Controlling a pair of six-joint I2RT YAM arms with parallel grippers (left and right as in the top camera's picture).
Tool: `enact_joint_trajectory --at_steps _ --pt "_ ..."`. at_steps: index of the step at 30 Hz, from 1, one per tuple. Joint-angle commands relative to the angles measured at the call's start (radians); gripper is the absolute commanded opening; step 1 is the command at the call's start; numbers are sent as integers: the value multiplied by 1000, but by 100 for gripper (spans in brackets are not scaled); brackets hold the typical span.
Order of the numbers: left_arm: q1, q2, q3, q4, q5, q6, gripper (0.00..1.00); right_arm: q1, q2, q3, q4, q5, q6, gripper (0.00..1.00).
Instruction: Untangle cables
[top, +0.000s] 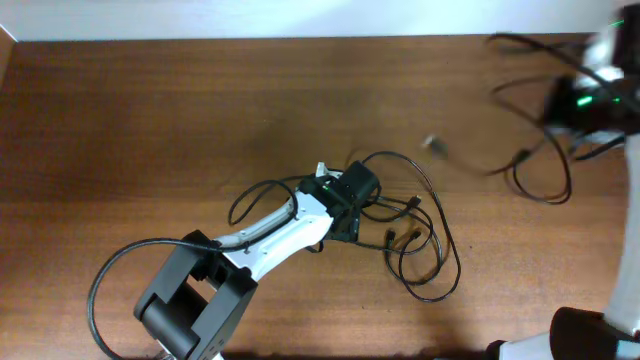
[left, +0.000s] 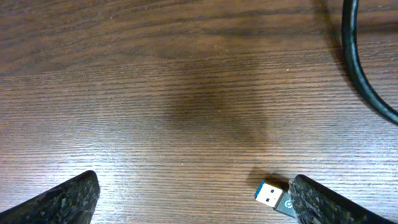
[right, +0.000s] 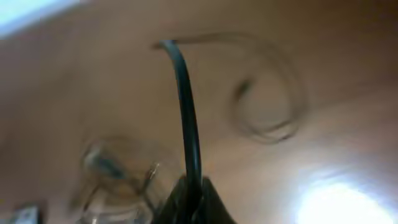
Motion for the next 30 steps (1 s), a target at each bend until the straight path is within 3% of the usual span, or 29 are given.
enact_joint_trajectory --at_steps 1,4,6,8,9,10,11,16,18,23,26,30 --pt "0 9 3 -1 -3 -3 99 -125 41 16 119 489 88 4" --pt "0 9 3 -1 -3 -3 99 -312 156 16 146 639 305 4" --pt "0 9 3 -1 -3 -3 99 -465 273 16 169 460 340 4" --pt "0 9 3 -1 -3 -3 99 -514 349 16 187 378 314 6" --pt "0 9 3 -1 -3 -3 99 -520 361 16 206 310 314 29" --pt "0 9 3 -1 -3 -3 99 -518 360 18 216 251 314 75" --pt "0 9 3 -1 -3 -3 99 -517 359 27 210 217 304 97" --pt "0 9 3 -1 -3 -3 99 -515 271 208 108 -66 231 99" --pt "0 9 3 -1 -3 -3 99 -481 153 331 81 -71 224 99" --pt "0 9 3 -1 -3 -3 99 -308 -139 342 -10 -74 185 99" --pt "0 9 3 -1 -3 -3 99 -294 -316 342 -142 -78 185 99" --pt "0 9 3 -1 -3 -3 99 -260 -410 313 -251 -322 -71 99"
